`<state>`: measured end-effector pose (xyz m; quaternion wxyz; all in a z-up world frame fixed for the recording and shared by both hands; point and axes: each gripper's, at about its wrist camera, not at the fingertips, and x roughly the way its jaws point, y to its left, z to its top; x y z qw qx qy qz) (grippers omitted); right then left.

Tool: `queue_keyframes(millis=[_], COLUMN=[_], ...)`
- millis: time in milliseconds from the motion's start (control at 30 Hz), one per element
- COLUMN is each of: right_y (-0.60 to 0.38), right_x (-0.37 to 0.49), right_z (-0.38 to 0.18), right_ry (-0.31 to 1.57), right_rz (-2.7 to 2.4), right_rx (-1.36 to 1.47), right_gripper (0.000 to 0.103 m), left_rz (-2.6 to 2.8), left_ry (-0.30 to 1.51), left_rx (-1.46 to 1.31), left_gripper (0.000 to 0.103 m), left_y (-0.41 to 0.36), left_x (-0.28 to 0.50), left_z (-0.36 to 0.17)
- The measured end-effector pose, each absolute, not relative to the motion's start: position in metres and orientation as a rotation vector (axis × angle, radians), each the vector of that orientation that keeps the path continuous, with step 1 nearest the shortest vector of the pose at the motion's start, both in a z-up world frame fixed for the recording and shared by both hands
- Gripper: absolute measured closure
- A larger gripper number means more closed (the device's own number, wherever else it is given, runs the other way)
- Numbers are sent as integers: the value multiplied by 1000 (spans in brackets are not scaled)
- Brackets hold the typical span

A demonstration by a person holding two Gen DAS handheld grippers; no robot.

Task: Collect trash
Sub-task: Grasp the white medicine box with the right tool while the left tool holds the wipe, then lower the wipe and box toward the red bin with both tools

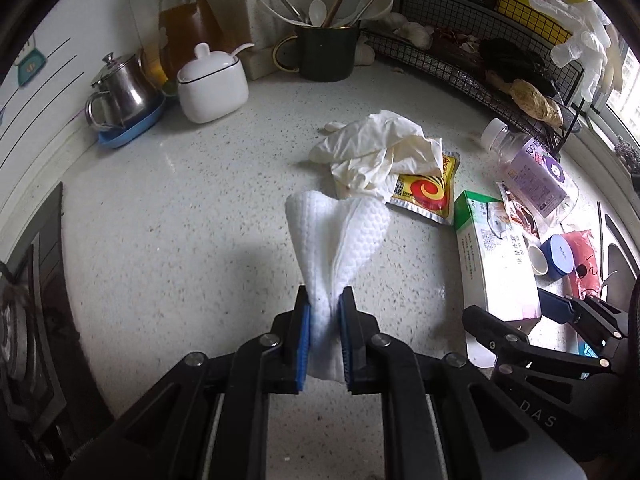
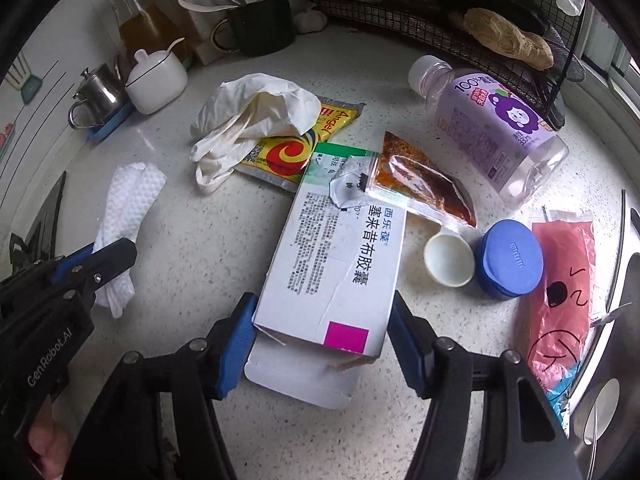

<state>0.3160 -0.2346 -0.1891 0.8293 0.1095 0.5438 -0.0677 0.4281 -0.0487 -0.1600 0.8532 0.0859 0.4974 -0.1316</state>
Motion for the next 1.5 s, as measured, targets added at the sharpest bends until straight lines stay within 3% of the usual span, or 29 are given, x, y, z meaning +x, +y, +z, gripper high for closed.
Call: queue_keyframes(millis=[933, 1200, 1500], right_y=[-121, -88, -72], right_x=[159, 112, 97], right_z=[-157, -179, -240], right_ry=[1097, 1162, 1251], right_rz=[103, 149, 177], right_rx=[140, 123, 118], right_gripper=[44, 44, 44], left_rz=[-154, -147, -121], left_ry=[1017, 1082, 1182], left_rx=[110, 84, 57], left_gripper=[92, 92, 92], left_y=[61, 88, 104], left_x=[213, 156, 135], left_z=[-135, -163, -226])
